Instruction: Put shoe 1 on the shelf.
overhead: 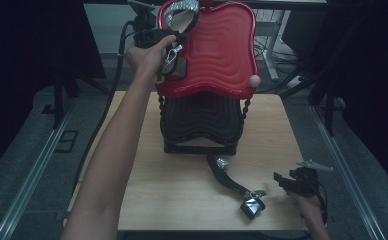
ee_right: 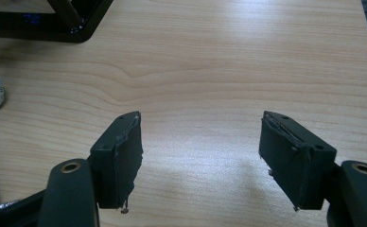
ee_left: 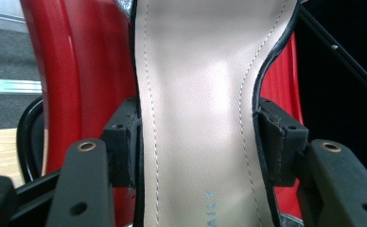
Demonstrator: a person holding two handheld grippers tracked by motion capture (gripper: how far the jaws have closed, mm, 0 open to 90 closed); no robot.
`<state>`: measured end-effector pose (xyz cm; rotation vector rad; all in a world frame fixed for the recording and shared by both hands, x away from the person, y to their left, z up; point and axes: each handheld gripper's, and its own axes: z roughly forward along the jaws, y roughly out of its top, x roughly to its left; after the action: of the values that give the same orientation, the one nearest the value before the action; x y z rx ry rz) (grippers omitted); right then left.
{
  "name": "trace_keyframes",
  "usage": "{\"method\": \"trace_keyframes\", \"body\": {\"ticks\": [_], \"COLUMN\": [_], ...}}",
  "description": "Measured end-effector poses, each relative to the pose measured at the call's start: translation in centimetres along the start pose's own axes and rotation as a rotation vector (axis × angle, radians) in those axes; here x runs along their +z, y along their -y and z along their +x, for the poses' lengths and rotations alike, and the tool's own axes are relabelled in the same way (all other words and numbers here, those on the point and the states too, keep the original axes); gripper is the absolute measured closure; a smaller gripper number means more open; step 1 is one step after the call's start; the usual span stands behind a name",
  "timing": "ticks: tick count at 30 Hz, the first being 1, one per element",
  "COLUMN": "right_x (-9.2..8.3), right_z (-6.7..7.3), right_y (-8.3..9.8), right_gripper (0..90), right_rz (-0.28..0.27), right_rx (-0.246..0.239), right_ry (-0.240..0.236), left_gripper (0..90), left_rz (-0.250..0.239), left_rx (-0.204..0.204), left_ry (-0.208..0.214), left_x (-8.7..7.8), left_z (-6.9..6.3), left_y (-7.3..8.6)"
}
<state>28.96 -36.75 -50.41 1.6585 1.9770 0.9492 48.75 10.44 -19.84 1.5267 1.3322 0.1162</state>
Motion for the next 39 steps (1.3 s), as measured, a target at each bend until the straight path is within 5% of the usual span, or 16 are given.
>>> {"method": "trace_keyframes", "body": {"ticks": [10,18,25,39], "right_x": [0.1,0.1,0.1,0.0], "right_z": [0.2,0.3,0.1,0.2], "right_y": [0.0,-0.1,0.0,-0.1], "right_gripper": [30.9,30.9,30.9,30.9], "right_rz": [-0.002,-0.004,-0.002,-0.009], "right_rx": [-0.003,-0.005,-0.002,0.001], "right_ry": [-0.002,-0.003,0.0,-0.002], "left_gripper": [39.3,26.7,22.0,24.0], "left_rz": [0.014,0.025,-0.038,-0.03], "left_rx": [0.072,0.061,0.064,0.114], "left_ry": [-0.112,-0.082,-0.035,0.07], "left_x": [0.8,0.7,-0.2,-3.0], "left_z": [-1.1,-1.4,-1.3,-0.5], "left_y": [0.3,0.1,-0.2,0.5]}}
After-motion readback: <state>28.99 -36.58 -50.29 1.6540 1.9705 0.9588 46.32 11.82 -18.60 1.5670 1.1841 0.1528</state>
